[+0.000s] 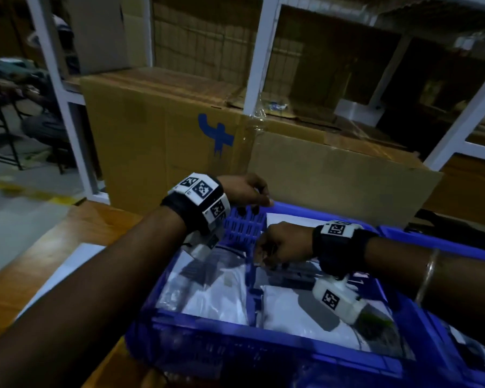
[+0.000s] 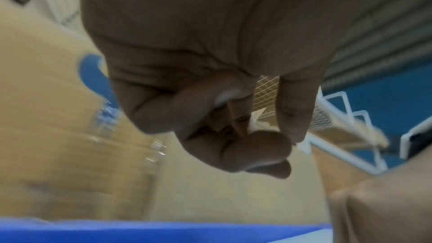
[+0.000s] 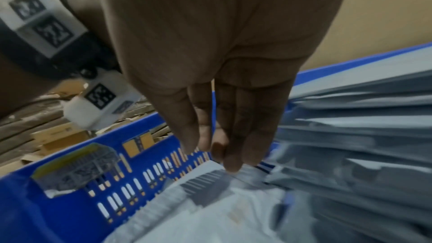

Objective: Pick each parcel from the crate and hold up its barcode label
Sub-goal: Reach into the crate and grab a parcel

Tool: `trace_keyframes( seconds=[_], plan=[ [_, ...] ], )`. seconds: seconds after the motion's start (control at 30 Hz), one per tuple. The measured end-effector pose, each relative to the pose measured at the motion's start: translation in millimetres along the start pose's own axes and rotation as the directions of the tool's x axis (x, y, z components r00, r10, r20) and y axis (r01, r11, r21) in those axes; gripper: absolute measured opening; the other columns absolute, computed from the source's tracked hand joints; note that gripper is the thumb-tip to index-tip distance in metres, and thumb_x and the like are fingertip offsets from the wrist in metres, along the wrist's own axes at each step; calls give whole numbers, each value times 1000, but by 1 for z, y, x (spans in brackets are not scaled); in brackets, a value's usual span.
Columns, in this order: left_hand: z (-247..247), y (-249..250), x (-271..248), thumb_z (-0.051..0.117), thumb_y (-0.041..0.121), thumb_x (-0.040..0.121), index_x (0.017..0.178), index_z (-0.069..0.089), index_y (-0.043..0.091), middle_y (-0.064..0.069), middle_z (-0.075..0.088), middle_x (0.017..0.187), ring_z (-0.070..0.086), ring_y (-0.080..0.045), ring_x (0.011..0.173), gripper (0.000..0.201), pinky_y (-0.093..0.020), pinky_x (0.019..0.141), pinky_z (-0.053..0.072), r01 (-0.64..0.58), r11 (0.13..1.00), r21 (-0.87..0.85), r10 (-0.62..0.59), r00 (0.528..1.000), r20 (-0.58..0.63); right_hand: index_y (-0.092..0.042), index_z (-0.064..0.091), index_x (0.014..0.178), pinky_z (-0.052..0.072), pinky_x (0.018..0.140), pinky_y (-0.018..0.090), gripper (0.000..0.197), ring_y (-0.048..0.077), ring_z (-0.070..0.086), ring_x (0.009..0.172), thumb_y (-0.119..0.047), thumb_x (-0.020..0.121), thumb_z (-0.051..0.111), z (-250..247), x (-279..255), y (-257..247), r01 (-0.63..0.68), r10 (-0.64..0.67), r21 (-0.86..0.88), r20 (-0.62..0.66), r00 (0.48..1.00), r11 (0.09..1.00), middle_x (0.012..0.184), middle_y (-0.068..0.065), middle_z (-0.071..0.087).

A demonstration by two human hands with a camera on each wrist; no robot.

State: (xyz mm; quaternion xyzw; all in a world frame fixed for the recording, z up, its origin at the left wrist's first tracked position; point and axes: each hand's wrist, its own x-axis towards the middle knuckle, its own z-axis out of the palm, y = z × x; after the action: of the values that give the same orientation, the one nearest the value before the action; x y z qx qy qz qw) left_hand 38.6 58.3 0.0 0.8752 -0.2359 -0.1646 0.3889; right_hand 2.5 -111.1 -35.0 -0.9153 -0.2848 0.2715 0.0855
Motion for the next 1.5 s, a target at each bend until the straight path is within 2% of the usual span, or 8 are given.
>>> trace_keyframes(
  seconds=[0.23,0.33,0.4,0.5,0.97,1.17,1.3,1.5],
  plan=[
    [-38,-31,-25,63,28,93,81,59,14,-2,63,71,63,-15,65,20,-26,54,50,201,974,104,-193,977,-85,-10,68,92,55,58,21,17,10,63,65,1,91,55,0,59,-42,92,-92,107,-5,996,990,83,4,66],
    [-47,-46,-39,63,21,93,86,58,3,-6,60,68,61,-4,50,20,-21,45,47,235,968,83,-223,966,-131,-7,69,96,56,60,27,20,11,62,65,4,89,54,5,88,-50,87,-89,73,26,996,994,79,3,65],
    [-50,-53,-47,63,21,94,97,59,-1,-6,60,68,56,-1,42,22,-17,40,45,264,960,97,-247,956,-157,-8,71,97,59,71,36,20,16,64,71,3,85,58,11,106,-53,92,-92,-4,37,995,996,82,5,68],
    [-53,-61,-55,62,30,94,104,64,3,0,63,71,55,-8,50,29,-17,44,45,310,935,173,-278,942,-189,-13,74,105,48,78,23,27,19,66,89,-5,80,68,22,126,-54,107,-99,-261,45,994,960,100,6,73],
    [-49,-68,-59,57,34,96,110,64,10,4,63,74,54,-9,55,28,-15,43,43,351,917,191,-316,930,-189,-1,66,120,47,93,31,51,27,60,105,12,72,75,57,173,-49,255,-69,-369,449,891,894,126,15,63],
    [-47,-68,-64,56,36,96,108,65,12,5,64,75,55,-8,55,29,-21,51,45,359,913,193,-324,927,-190,-7,68,80,45,61,15,22,-5,55,50,10,70,78,61,184,-47,309,-69,-353,554,830,883,51,-21,61],
    [-49,-66,-71,56,36,97,107,66,12,3,67,79,56,-7,54,28,-20,51,44,347,918,189,-306,927,-215,-26,67,65,52,75,29,26,8,60,70,-3,71,79,48,171,-57,293,-139,-352,401,905,889,64,-14,67],
    [-50,-53,-80,54,30,98,112,65,5,-9,70,93,58,-8,56,31,-11,39,40,331,928,168,-286,927,-244,-9,71,97,42,71,21,17,19,60,88,-14,81,76,3,138,-76,309,-265,-372,165,950,875,102,9,71]
  ],
)
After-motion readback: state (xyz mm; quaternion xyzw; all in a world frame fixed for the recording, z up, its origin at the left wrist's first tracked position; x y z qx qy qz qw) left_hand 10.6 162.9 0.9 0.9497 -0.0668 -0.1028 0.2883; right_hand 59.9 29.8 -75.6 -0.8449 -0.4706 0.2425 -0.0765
